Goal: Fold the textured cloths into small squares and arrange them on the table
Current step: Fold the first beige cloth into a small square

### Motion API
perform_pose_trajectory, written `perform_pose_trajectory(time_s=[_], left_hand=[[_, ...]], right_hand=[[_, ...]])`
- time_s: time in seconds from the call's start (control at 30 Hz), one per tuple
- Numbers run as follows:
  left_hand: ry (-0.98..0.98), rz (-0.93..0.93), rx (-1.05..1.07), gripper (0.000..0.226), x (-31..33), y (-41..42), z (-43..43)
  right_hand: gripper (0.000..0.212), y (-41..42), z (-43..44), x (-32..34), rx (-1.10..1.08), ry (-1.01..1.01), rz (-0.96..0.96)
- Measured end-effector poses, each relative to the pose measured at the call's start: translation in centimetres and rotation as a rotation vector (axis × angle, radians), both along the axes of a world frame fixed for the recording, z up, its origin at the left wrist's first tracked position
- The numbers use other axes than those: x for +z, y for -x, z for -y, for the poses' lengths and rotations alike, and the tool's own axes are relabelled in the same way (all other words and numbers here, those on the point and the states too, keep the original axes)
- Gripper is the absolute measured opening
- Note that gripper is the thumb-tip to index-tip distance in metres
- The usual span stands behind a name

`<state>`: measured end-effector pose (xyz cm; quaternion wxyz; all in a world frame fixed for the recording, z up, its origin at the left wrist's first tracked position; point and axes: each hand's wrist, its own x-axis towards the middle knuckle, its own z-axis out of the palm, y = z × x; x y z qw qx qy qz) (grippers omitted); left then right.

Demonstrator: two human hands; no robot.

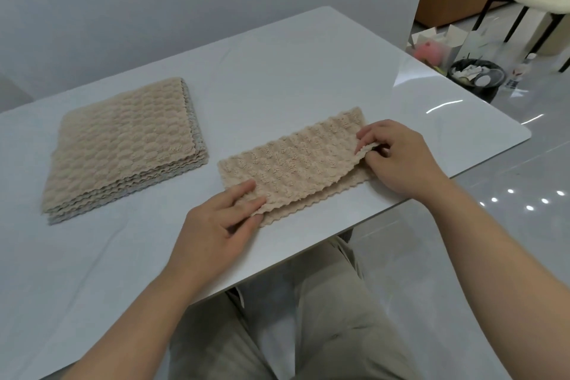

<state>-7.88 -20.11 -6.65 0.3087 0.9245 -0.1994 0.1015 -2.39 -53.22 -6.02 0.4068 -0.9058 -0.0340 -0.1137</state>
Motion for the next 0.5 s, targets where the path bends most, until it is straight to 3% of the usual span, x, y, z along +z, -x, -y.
perform_pose_trajectory(time_s=[0.5], left_hand=[[-0.180, 0.109, -0.055, 0.036, -0.66, 0.98, -0.22]], right_hand=[[0.021, 0.95, -0.56, -0.96, 0.003, 0.118, 0.047]])
